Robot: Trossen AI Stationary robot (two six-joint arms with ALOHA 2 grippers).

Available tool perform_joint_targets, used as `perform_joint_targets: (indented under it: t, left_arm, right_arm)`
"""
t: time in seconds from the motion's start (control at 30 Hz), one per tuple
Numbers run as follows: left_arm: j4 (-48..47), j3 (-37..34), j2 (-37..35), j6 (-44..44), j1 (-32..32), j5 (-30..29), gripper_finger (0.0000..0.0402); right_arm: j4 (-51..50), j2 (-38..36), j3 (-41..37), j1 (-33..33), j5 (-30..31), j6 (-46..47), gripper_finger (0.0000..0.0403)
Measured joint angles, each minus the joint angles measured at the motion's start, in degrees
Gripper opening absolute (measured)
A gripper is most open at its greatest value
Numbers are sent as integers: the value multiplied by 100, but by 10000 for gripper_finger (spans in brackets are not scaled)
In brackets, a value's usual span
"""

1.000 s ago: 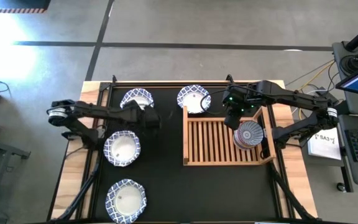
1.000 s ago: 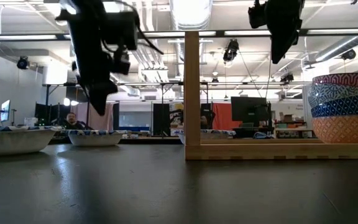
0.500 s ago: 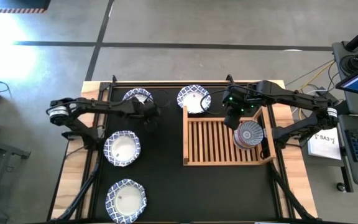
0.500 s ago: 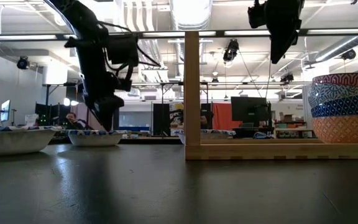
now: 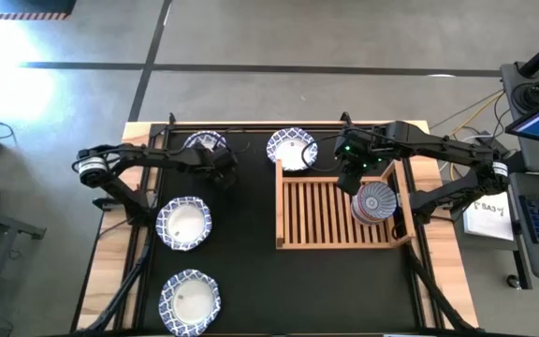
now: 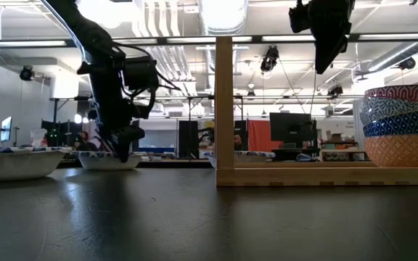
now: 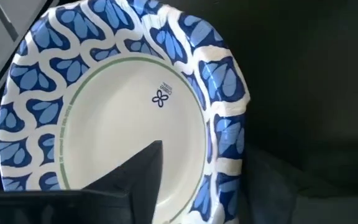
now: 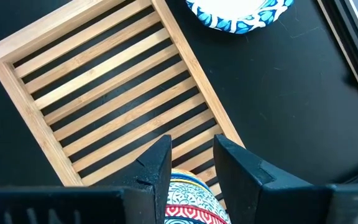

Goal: Place and stack bowls onto a shelf
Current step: Put the top left white bowl on the shelf

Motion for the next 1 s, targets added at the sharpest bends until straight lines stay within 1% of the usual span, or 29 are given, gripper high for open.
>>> perform_joint_targets:
  t: [0.1,0.2,0.27,0.3,0.43,0.53,0.63,0.83,1.0]
  left_arm:
    - [-3,-29,2,1,-5,6,134]
    - [-1,-29,2,51,-4,50,71]
    - [1,-29,2,84,-2,222,26]
    - [16,-28,2,101,-3,284,14]
    - [21,6,-58,114,-61,553,16]
    - [28,91,-193,137,-169,775,5]
    - [19,233,-402,207,-279,788,5]
    - [31,571,-1044,243,-405,782,2]
    - [277,896,-1554,757,-656,753,1]
  right_arm:
    - [5,0,0,0,0,0,103]
    - [9,-2,0,0,0,0,99]
    - [9,-1,0,0,0,0,97]
    - [9,-2,0,0,0,0,96]
    - [9,-2,0,0,0,-4,96]
    - [13,-2,0,0,0,-41,100]
    - [59,-2,0,0,0,-64,102]
    - [169,-2,-2,0,2,-115,97]
    - [490,-2,-7,89,0,-504,88]
